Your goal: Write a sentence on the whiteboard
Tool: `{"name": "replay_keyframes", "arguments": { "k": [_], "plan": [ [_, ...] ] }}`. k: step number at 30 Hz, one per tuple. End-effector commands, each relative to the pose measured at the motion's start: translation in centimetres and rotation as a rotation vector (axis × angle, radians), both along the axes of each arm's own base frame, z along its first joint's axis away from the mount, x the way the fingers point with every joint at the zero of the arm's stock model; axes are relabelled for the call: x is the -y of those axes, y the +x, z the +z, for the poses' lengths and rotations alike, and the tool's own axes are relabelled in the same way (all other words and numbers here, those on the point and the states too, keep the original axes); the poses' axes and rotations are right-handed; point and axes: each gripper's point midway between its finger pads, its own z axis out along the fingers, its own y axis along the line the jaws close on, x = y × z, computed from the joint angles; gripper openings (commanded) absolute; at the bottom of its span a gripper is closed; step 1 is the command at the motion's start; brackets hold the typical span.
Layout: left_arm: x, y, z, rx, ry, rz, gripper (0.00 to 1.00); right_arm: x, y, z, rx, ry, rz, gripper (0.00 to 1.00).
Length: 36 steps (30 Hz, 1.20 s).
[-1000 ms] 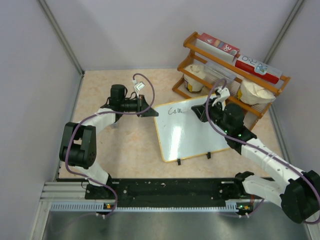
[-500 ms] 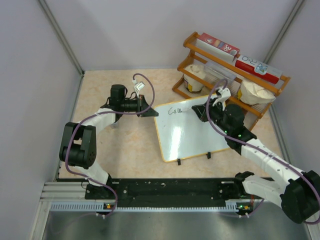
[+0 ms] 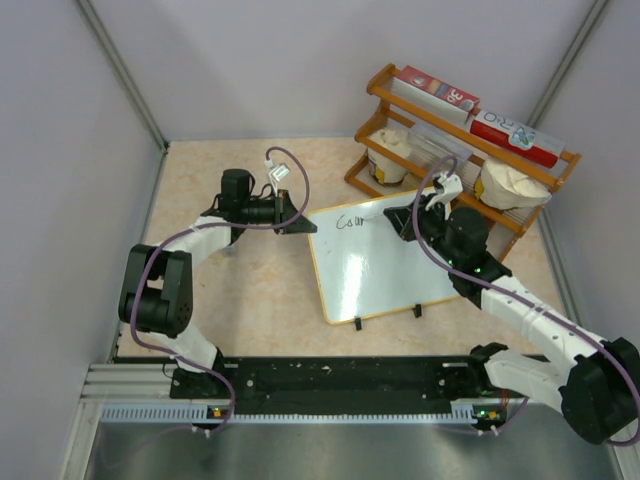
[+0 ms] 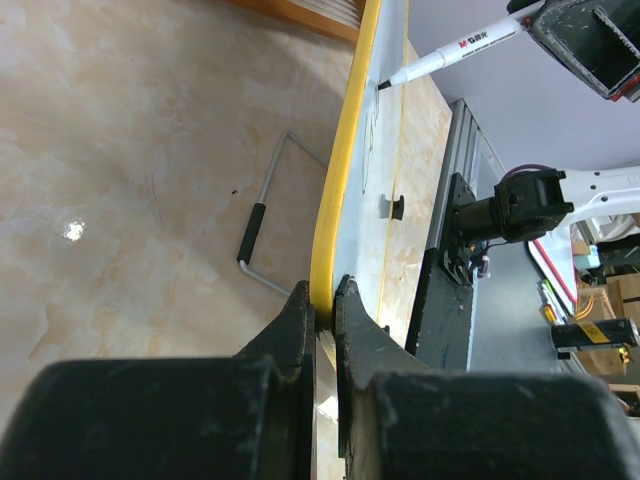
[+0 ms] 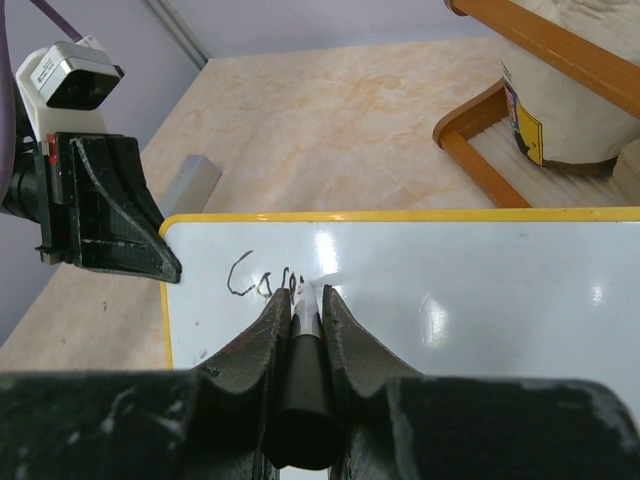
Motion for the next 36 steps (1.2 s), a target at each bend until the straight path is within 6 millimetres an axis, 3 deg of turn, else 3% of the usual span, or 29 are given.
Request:
{"name": "replay_keyframes", "arguments": {
  "k": [1,20,36],
  "plan": [
    [0.6,-0.8,-2.3,0.105,0.078,-0.044,0.00,0.5,1.0,1.8,0.045,0.020,-0.050,0.00],
    [0.6,-0.8,-2.4,0.104,0.082,-0.044,0.00,1.2,0.2,1.1,0.034,0.006,-0.059,0.00],
    [0.7,-0.9,-2.3,0.109,0.085,-0.047,0.00,1.0,-0.3,4.4,0.106,0.069,-0.043,0.00]
  ]
}}
